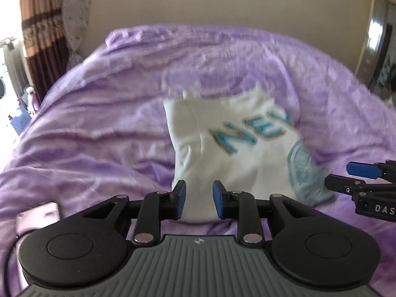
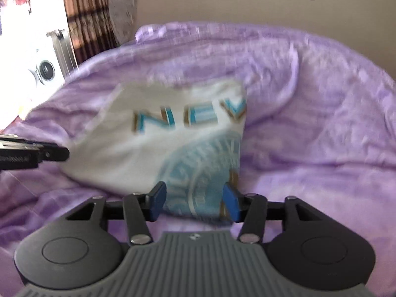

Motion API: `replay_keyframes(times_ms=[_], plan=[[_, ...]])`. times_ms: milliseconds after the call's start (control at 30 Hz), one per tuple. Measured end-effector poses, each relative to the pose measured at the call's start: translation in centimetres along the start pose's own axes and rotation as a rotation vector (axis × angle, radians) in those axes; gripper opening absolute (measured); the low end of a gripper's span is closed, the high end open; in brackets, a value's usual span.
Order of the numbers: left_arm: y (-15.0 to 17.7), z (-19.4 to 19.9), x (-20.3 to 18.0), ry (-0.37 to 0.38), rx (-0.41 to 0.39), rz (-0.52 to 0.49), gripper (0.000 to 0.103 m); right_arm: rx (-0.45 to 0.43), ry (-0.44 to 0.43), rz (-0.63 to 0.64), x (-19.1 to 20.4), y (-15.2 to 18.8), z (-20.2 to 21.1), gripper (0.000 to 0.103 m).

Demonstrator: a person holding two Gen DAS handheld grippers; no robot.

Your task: Fold small clothes

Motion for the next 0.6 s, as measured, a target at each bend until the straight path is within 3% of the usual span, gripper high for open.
replay_keyframes(times_ms=[33, 100, 300, 400, 467, 533, 600], plan=[[-0.3, 0.9, -0.2, -0.016, -0.023, 0.003, 0.035, -0.030, -0.003, -0.007, -0.1, -0.7, 1.1, 0.063], [-0.8, 2.7, -0.8, -0.060, -0.064, -0.018, 0.037, -0.077, -0.007, -0.020, -0.2, -1.9, 3.2, 0.067], [-1.1, 6.3, -2.3, -0.130, -0.141, -0.029, 0.037, -0.168, 0.013, -0.012, 1.1, -3.2, 8.8, 0.071], [-0.7, 7.1, -2.8, -0.131, -0.169, -0.015, 0.052, -0.182, 0.031, 0.020, 2.1, -2.6, 10.5, 0.077], [-0.3, 7.2, -3.4, -0.137, -0.169, -0.043, 0.056, -0.179, 0.034, 0.036, 2.6, -1.9, 11.3, 0.077], [0.2, 6.9, -4.0, -0.133, -0.146, -0.062, 0.067, -0.161, 0.033, 0.049, 3.0, -1.3, 11.8, 0.079], [0.9, 6.3, -4.6, -0.123, -0.107, -0.076, 0.070, -0.136, 0.019, 0.050, 3.2, -0.5, 11.9, 0.079]])
Point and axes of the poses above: each gripper's, at about its wrist camera, not at the fingertips, and z roughly against the way its jaws point, x to its left, y to its underside, the point moved 4 cm from there along -z, roughly the way its jaws point, and after that the axes turned 10 degrees about y, right-handed, at the moved point
